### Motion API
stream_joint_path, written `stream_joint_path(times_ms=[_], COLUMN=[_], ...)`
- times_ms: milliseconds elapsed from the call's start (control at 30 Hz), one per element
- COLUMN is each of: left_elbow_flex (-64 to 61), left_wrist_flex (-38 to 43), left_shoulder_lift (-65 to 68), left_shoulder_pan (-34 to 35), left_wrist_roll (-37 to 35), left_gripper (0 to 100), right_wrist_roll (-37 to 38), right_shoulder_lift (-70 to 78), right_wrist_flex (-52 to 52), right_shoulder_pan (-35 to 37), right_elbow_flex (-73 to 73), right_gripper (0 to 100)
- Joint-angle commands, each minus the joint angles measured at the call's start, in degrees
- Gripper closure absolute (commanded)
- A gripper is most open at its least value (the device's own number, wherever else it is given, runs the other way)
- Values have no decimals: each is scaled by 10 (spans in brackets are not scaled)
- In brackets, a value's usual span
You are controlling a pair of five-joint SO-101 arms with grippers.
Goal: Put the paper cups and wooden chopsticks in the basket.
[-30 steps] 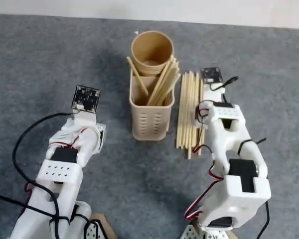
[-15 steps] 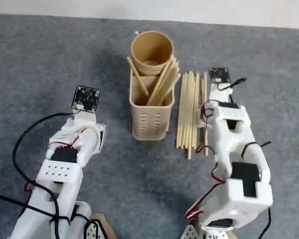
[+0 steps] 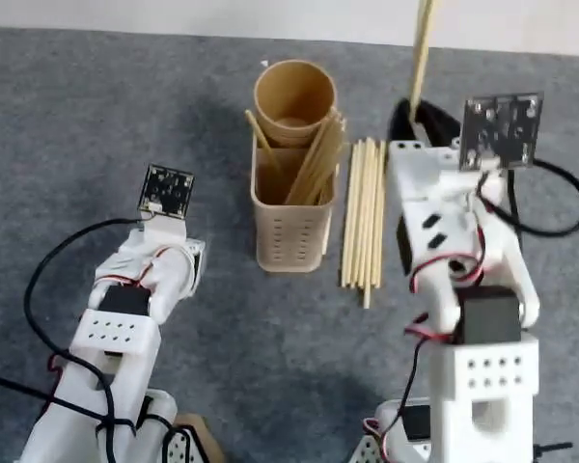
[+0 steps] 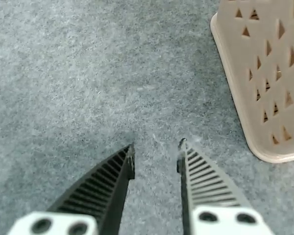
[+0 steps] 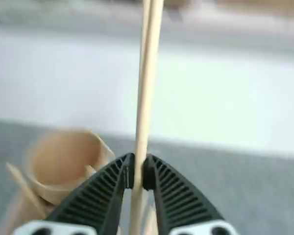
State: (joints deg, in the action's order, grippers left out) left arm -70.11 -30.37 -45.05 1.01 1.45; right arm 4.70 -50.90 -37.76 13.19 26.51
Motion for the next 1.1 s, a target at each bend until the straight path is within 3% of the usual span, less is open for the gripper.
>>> stream_joint_path(times_ms=[0, 233, 500, 667, 800, 900, 1067], left_elbow_flex=[2, 2, 2, 2, 2, 2, 2], left_wrist_flex=[9, 9, 9, 9, 9, 9, 9], left_shoulder_lift=[-9, -9, -9, -9, -9, -9, -9], left_shoulder_pan=[-7, -7, -9, -9, -9, -9, -9], left_wrist_roll=[6, 6, 6, 6, 6, 6, 6], left_gripper=[829, 829, 829, 829, 829, 829, 829], right_wrist_roll=[-9, -81, -34, -25, -17, -16, -18], right_shoulder_lift=[-22, -22, -22, -27, -27, -28, -44], right_wrist_flex=[42, 173, 342, 342, 338, 290, 164], right_shoulder_pan=[55, 118, 166, 168, 161, 158, 131], right_elbow_flex=[-38, 15, 225, 274, 274, 248, 124], right_gripper=[994, 994, 994, 983, 834, 748, 765])
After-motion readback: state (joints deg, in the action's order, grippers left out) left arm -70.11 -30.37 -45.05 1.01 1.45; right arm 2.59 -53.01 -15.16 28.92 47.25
